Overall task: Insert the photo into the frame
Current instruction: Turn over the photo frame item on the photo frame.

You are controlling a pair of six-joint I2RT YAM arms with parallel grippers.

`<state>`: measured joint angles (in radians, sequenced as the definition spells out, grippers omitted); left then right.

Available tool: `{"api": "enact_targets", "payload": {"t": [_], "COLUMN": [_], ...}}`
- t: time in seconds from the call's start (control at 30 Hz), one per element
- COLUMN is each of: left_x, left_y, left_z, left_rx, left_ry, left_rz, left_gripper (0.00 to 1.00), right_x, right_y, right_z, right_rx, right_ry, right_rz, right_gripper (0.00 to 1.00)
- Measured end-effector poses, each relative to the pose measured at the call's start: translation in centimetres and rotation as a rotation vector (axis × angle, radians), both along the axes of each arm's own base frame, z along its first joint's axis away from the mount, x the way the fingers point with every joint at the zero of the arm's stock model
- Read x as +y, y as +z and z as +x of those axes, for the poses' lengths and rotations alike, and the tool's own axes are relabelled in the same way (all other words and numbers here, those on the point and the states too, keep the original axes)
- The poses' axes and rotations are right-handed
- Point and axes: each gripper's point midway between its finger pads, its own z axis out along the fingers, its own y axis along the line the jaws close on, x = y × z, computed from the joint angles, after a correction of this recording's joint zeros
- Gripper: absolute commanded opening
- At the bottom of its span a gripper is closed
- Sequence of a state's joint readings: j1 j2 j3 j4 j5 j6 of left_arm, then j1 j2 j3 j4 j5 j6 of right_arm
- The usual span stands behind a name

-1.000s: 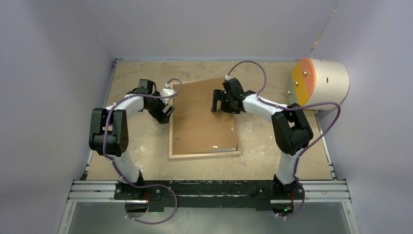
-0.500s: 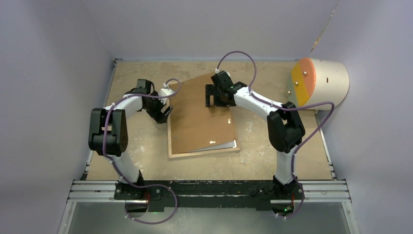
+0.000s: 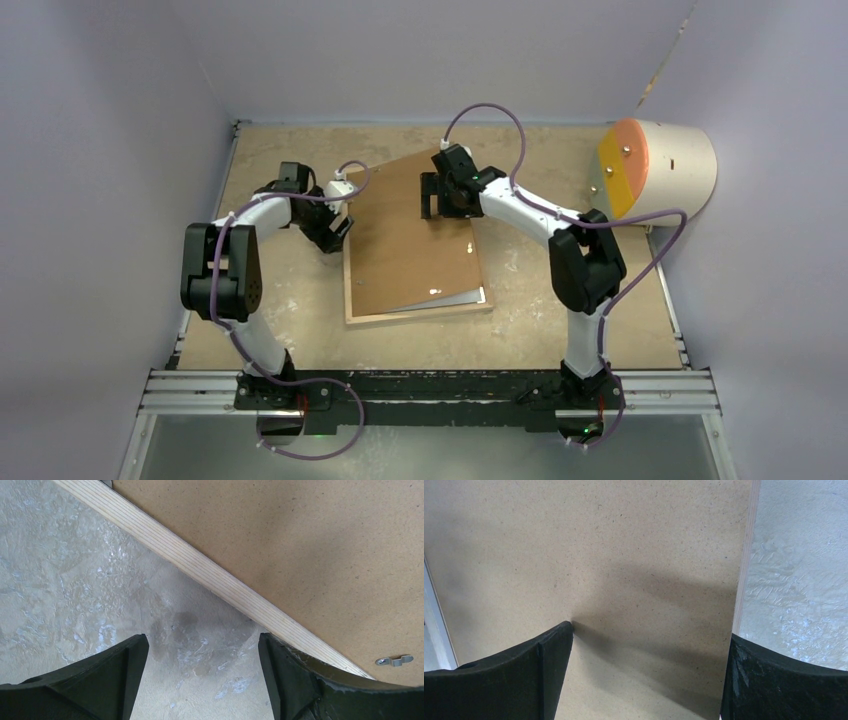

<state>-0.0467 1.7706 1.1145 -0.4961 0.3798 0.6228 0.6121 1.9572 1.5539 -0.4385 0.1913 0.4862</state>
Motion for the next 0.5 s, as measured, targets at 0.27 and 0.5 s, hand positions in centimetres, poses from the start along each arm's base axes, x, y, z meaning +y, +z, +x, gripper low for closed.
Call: {"api": "enact_targets", "payload": {"t": [0.27,0.5], "left_x": [0.0,0.2], "left_y": [0.0,0.1], "left_z": [-0.3,-0.4], "left_rx": [0.009,0.012], "left_ry": [-0.002,0.003], "left_rz": [-0.005,-0.012], "left_gripper": [0.85,0.85], "right_x": [0.0,-1.4], "right_y": [0.2,-0.4], "right_z": [-0.4,-1.8], "right_rx": [0.017,0.098], "right_ry": [0.045,0.083], "right_rz": [0.012,0.098], "right_gripper": [0.99,0.99]}}
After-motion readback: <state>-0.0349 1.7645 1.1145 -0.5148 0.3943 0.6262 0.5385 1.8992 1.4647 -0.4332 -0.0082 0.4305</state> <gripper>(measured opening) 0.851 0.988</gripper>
